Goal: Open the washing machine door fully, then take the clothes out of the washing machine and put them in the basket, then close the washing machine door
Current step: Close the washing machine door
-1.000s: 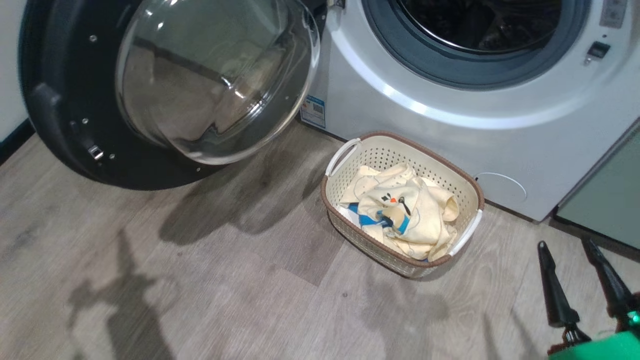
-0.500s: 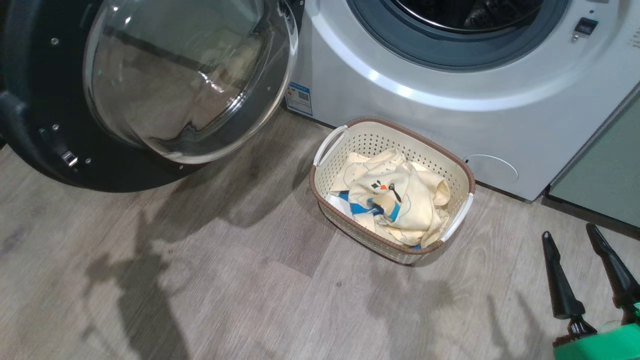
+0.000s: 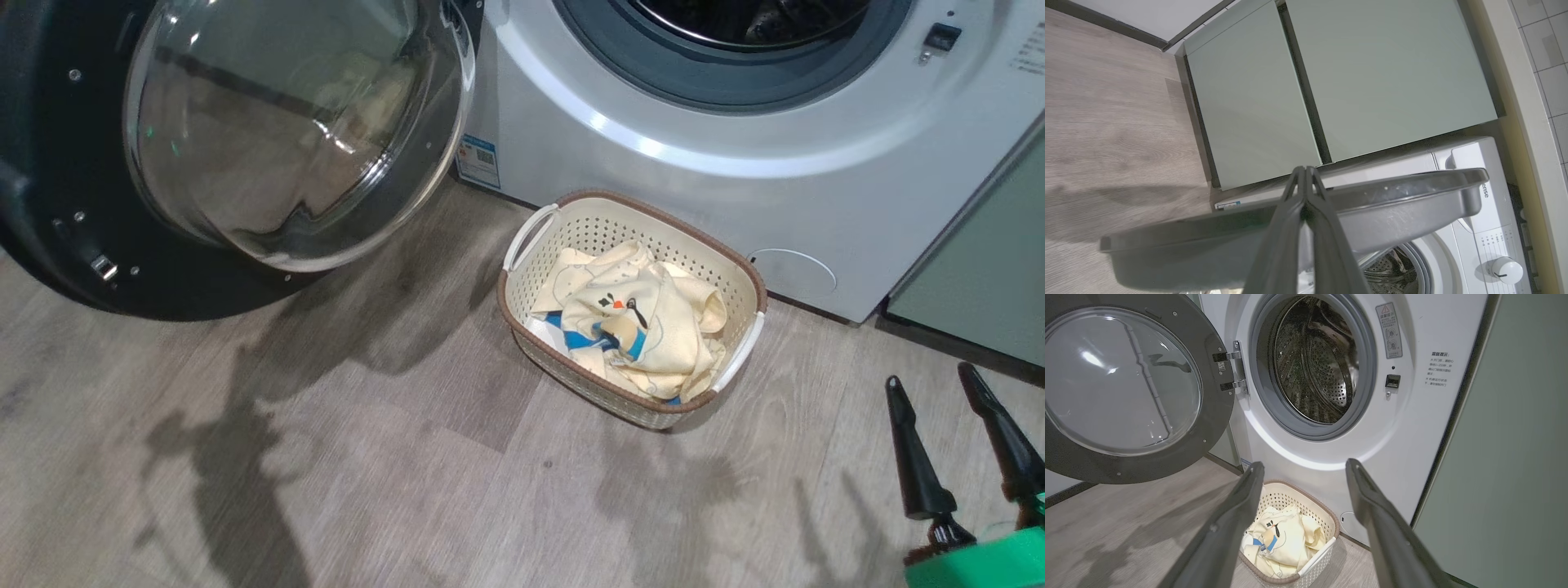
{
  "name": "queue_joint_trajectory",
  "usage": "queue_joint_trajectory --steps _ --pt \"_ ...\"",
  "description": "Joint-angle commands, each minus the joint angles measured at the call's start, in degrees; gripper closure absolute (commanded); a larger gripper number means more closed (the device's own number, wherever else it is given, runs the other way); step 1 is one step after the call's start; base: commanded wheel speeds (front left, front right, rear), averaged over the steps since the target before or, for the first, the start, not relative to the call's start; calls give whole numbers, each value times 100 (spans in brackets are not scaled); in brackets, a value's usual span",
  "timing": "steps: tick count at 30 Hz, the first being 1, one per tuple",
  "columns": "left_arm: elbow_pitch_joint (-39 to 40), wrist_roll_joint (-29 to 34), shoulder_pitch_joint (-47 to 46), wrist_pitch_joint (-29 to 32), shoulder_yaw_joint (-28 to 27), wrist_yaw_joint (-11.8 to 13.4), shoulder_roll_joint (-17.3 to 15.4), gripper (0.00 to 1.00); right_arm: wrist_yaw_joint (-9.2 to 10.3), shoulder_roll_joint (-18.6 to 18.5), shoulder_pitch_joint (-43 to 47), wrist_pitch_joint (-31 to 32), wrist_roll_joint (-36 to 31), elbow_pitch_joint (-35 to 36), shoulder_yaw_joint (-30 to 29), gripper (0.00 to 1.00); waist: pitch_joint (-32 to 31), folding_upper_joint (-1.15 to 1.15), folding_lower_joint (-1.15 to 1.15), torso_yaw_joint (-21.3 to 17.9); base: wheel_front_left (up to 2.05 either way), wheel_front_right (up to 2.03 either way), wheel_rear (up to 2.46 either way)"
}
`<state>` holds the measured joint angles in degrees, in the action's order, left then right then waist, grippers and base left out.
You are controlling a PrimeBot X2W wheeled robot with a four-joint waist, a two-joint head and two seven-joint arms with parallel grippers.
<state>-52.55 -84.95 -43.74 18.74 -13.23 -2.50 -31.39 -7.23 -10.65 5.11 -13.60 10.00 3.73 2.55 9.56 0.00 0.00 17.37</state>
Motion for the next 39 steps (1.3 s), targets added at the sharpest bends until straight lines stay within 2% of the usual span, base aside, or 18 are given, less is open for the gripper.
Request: queue_joint_trajectory --steps 1,19,28,39 --pt "132 51 -233 119 -104 -75 -348 100 -25 -145 -235 1 -6 195 93 0 -1 0 0 3 0 0 0" --pt "440 -437 80 1420 -92 -447 -233 100 -25 -114 -265 -24 10 150 138 0 27 0 0 61 0 0 0" --pt "1090 -836 542 2170 -166 -489 -44 100 -25 -37 -274 -64 -2 121 94 0 -1 0 0 8 0 0 0" --pt "2140 -1163 1175 2713 -175 -494 292 100 -25 94 -332 -113 -5 71 84 0 -25 0 0 -197 0 0 0"
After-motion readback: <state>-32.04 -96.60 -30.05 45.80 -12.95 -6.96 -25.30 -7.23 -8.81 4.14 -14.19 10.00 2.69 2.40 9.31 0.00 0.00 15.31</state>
